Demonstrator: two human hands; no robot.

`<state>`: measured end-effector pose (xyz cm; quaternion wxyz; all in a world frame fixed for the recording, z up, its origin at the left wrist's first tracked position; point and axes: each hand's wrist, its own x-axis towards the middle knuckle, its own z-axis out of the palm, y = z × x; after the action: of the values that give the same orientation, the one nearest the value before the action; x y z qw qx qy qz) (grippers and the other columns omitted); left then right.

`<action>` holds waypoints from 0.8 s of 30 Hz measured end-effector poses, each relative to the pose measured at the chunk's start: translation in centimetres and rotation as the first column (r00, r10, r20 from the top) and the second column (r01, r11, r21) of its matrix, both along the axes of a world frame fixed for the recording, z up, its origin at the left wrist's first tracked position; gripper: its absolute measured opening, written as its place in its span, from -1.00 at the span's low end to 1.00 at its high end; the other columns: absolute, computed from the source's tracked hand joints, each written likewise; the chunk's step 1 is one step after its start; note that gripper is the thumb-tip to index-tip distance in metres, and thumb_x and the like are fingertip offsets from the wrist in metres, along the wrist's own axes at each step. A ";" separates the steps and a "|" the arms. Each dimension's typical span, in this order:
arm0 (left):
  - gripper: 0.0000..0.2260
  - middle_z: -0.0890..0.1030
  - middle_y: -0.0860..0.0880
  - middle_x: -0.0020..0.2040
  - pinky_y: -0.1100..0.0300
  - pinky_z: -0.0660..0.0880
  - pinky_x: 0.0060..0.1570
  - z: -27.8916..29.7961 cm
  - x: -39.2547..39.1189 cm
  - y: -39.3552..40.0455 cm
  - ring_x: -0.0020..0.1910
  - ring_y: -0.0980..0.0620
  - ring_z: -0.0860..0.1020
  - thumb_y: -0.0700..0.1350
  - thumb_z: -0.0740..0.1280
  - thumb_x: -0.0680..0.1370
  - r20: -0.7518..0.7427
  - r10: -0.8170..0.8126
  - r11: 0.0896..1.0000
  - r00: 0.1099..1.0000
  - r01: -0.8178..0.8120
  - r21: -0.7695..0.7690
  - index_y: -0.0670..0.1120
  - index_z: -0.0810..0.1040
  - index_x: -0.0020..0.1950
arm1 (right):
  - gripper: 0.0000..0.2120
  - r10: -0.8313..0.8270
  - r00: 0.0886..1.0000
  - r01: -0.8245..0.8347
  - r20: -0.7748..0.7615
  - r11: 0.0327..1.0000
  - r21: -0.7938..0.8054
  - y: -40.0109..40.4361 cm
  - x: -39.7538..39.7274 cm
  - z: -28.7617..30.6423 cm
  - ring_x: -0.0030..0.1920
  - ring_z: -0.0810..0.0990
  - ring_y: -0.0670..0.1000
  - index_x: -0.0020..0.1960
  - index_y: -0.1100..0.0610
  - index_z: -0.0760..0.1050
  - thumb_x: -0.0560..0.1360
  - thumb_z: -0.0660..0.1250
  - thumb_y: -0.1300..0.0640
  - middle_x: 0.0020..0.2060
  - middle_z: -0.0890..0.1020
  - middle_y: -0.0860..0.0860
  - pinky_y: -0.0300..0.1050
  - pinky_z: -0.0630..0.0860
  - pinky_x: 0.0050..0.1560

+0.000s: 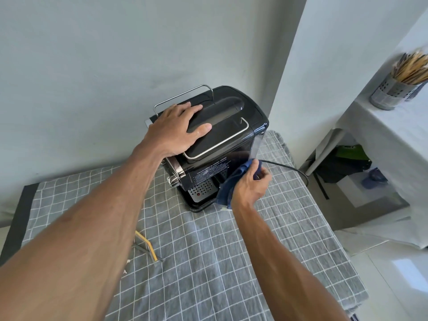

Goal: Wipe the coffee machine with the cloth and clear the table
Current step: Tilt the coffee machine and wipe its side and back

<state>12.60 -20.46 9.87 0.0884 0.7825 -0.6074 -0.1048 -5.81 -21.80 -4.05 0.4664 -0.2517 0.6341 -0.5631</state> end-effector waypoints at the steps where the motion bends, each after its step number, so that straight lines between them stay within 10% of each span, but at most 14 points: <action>1: -0.32 0.12 0.10 0.66 -0.23 0.21 0.49 0.0 0.0 0.0 0.65 -0.01 0.05 0.49 0.01 0.57 0.004 0.001 1.000 1.000 -0.001 0.000 0.25 0.12 0.64 | -0.80 -0.061 0.995 0.055 0.083 0.996 0.063 -0.4 0.2 0.6 -0.08 0.67 0.04 -0.03 -0.06 0.47 0.59 0.38 -0.15 -0.13 0.64 -0.05 -0.03 0.65 0.03; 5: -0.33 0.13 0.10 0.66 -0.23 0.21 0.49 0.0 0.0 0.0 0.64 0.00 0.05 0.47 0.01 0.57 0.001 0.007 1.000 1.000 -0.007 0.000 0.25 0.12 0.64 | -0.81 0.026 0.997 -0.011 0.078 0.982 -0.190 1.3 1.9 1.7 -0.02 0.70 0.25 0.05 -0.05 0.59 0.55 0.45 -0.14 0.02 0.67 0.18 0.24 0.68 0.00; 9: -0.32 0.12 0.10 0.66 -0.24 0.20 0.50 0.0 -0.1 0.0 0.64 -0.01 0.05 0.48 0.01 0.57 -0.010 0.006 1.000 1.000 -0.005 0.006 0.25 0.12 0.64 | -0.76 0.060 0.953 -0.193 -0.296 0.873 -0.447 3.5 0.8 -0.1 0.15 0.63 0.04 0.31 0.15 0.56 0.66 0.30 0.16 0.19 0.55 0.11 -0.11 0.63 0.16; 12: -0.31 0.12 0.09 0.66 -0.26 0.20 0.50 0.0 0.0 -0.1 0.64 -0.02 0.06 0.49 0.00 0.56 -0.008 0.004 1.000 1.000 -0.004 0.010 0.25 0.11 0.64 | -0.68 0.119 0.917 -0.269 -0.380 0.889 -0.370 3.1 0.2 -1.3 0.23 0.54 -0.17 0.39 0.04 0.51 0.65 0.28 0.20 0.18 0.54 -0.04 -0.15 0.51 0.30; 16: -0.33 0.12 0.10 0.66 -0.27 0.22 0.47 0.2 -0.2 0.0 0.64 -0.01 0.05 0.48 0.01 0.57 0.003 0.013 1.000 1.000 -0.013 0.009 0.25 0.11 0.64 | -0.78 0.095 0.992 -0.108 -0.078 0.976 -0.188 2.2 -0.4 0.3 0.09 0.67 -0.01 0.25 -0.04 0.51 0.63 0.37 0.14 0.08 0.65 -0.02 0.15 0.65 0.14; 21: -0.32 0.11 0.10 0.66 -0.27 0.22 0.47 0.4 -0.3 0.1 0.64 -0.02 0.05 0.47 0.01 0.57 -0.002 0.017 1.000 1.000 -0.017 0.016 0.24 0.11 0.64 | -0.73 0.128 0.893 -0.352 -0.432 0.797 -0.492 3.9 -0.1 2.1 0.05 0.64 0.04 0.25 0.12 0.53 0.60 0.38 0.03 0.10 0.59 0.02 0.01 0.68 0.00; 24: -0.32 0.11 0.10 0.66 -0.26 0.22 0.48 0.5 -0.4 0.1 0.64 -0.01 0.05 0.47 0.01 0.57 -0.006 0.015 1.000 1.000 -0.014 0.011 0.24 0.11 0.65 | -0.75 0.179 0.881 -0.354 -0.439 0.864 -0.358 2.2 -0.7 0.8 0.08 0.64 0.02 0.29 0.11 0.49 0.63 0.33 0.10 0.11 0.60 0.02 0.04 0.65 0.09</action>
<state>12.24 -20.40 10.37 0.0867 0.7870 -0.6008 -0.1097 -6.56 -19.58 -3.24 0.3383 -0.5417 0.5331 -0.5549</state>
